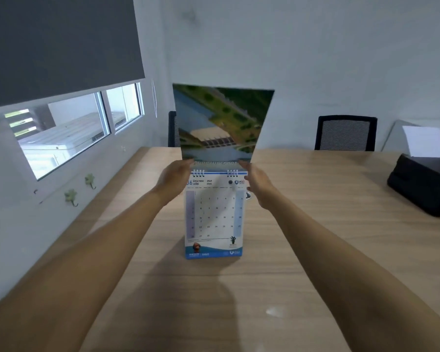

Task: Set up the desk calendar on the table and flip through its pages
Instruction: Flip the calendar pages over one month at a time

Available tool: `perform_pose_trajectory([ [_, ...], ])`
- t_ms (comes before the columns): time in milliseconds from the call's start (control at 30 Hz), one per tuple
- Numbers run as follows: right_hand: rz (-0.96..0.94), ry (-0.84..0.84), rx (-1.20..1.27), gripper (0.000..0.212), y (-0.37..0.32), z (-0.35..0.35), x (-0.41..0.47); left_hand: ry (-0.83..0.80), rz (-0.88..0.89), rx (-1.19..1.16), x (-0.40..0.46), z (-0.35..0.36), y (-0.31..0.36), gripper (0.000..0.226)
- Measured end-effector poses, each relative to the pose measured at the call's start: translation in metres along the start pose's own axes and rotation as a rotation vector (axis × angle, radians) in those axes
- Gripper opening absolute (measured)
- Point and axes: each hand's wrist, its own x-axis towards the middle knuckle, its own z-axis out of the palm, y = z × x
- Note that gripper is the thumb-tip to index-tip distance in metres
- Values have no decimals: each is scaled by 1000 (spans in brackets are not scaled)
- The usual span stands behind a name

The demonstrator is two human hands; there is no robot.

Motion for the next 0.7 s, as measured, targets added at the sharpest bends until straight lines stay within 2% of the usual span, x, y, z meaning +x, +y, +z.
perform_pose_trajectory([
  [100,-109,-43,-403,53,7,6,7,-40,89,327,16,5,-21,49],
  [233,-83,-143,-897,60,18,9,20,-155,147,566,20,10,-39,63],
  [433,-74,-129,-996,63,30,10,23,-172,138,613,24,13,-50,75],
  [700,-128,-87,-1035,63,35,11,26,-133,141,689,28,20,-52,78],
])
